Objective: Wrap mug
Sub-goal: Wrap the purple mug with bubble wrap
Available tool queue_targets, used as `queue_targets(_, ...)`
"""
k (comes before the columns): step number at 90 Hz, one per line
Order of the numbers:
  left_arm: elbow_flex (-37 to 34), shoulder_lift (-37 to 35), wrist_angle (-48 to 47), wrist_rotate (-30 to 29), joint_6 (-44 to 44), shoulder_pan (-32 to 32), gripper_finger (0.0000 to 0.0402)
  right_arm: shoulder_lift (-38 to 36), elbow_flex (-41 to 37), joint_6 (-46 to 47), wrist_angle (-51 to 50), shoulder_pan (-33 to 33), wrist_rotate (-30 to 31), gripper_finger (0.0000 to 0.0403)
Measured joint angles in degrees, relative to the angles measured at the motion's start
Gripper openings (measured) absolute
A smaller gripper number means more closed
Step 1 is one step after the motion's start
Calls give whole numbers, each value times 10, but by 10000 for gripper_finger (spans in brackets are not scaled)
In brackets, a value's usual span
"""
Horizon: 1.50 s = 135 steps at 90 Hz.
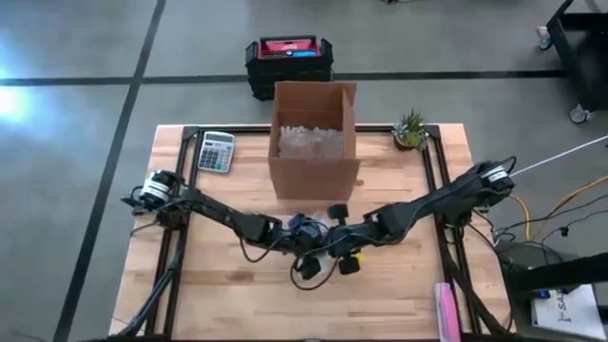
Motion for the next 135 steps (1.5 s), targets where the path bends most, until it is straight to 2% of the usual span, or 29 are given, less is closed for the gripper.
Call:
queue_targets(17,-4,-35,-16,11,-1,-1,0,26,-12,24,9,-1,5,0)
queue_targets(28,-1,-99,-34,14,2,-1,0,27,-16,26,-3,0,1,0)
queue_targets(38,0,-147,-105,-3,4,-2,0,26,-16,26,-2,0,0,0)
queue_targets(49,-2,-160,-177,-13,-1,0,0,26,-16,24,-1,-1,0,0)
queue_targets(66,-4,-113,-129,-8,7,4,0,26,-16,24,3,-1,1,0)
queue_targets(79,-2,-71,-50,47,22,21,0,26,-16,24,3,-1,1,0)
queue_targets(91,-2,-33,-49,51,22,31,0,26,-15,24,7,-1,3,0)
queue_targets(101,0,-10,-54,78,19,38,0,26,-11,24,1,-1,3,0)
queue_targets(119,0,-6,-58,82,22,38,0,26,6,2,-12,-1,0,0)
queue_targets(135,-1,-20,-58,79,22,37,0,-5,53,-1,-79,2,-8,0)
